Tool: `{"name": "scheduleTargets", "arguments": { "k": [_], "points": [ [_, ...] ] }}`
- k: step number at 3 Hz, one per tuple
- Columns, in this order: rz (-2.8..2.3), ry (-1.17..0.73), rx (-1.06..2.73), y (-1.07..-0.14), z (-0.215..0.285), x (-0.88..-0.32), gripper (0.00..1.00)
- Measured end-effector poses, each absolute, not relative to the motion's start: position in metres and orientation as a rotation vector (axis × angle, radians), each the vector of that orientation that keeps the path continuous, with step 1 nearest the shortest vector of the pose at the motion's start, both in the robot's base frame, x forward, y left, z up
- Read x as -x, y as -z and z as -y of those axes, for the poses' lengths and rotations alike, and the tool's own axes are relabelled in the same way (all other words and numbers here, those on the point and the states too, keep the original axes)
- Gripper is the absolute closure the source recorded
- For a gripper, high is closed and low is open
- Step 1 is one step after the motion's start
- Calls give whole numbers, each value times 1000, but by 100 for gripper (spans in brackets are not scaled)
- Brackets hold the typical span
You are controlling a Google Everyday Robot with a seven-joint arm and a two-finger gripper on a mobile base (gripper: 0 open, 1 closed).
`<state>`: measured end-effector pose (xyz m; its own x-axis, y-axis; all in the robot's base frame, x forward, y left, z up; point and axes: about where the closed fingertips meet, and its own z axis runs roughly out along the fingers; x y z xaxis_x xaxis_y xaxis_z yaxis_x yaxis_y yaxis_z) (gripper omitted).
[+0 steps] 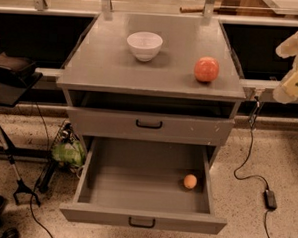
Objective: Pick orange from middle drawer and place on counter
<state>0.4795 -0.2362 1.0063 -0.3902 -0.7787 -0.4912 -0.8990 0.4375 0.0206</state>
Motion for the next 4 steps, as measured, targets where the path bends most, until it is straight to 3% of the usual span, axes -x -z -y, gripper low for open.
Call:
{"name": "scheduleTargets", "arguments": {
  "k": [2, 4],
  "points": [
    [-2234, -398, 1423, -999, 230, -482, 0],
    [-2159, -444, 1555, -916, 204, -457, 0]
  ]
}}
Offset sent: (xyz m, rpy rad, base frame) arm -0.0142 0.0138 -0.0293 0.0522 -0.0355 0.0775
